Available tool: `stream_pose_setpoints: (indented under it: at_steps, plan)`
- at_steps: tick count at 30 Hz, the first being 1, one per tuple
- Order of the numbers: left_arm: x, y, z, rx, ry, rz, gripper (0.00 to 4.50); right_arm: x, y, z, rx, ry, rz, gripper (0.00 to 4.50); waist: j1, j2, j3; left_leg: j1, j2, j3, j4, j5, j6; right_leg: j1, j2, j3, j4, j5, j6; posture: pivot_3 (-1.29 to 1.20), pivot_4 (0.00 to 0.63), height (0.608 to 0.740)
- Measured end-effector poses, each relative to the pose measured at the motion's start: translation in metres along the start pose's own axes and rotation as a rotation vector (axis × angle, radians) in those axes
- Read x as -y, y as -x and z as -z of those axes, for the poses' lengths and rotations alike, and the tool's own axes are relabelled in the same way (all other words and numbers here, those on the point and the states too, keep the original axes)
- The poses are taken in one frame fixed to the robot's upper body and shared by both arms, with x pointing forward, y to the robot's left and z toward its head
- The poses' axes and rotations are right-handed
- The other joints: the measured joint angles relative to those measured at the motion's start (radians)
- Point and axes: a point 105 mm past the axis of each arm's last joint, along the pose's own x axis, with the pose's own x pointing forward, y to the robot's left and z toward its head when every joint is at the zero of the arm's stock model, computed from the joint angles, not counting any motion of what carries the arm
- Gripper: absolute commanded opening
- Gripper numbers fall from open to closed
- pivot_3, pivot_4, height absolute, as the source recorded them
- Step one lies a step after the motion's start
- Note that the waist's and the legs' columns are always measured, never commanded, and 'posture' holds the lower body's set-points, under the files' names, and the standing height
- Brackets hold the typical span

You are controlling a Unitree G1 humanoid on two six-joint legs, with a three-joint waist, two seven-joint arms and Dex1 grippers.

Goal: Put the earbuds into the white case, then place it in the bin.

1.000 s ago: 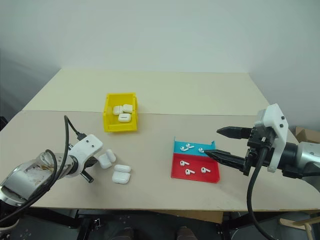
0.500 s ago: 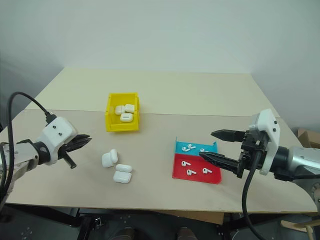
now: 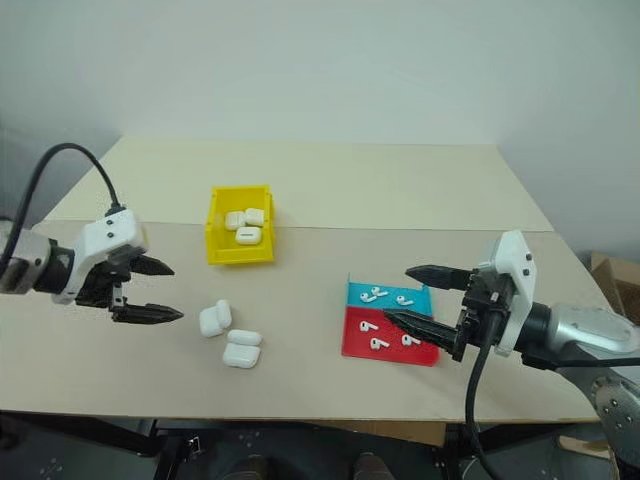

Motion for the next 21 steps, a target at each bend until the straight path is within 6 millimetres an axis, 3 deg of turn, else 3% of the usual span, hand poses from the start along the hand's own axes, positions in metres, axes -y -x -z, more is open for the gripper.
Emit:
stream_pose_setpoints:
  at_steps: [11, 21]
  plan:
    - [0.0, -0.026, 0.006, -0.143, -0.095, 0.194, 4.49, -0.008, -0.007, 0.007, 0.028, -0.008, 0.023, 4.5, 0.001, 0.0, 0.0, -0.002, 0.0, -0.001, 0.001, 0.0, 0.0, -0.001, 0.0, 0.0, 0.0, 0.0, 0.0, 0.0, 0.15, 0.74]
    - [-0.022, -0.063, -0.002, -0.265, -0.108, 0.194, 4.49, -0.013, -0.014, 0.007, 0.034, 0.003, 0.025, 4.5, 0.0, 0.0, 0.0, -0.004, 0.0, -0.002, 0.003, 0.0, 0.001, -0.001, 0.0, -0.001, 0.0, 0.0, 0.0, 0.0, 0.15, 0.74]
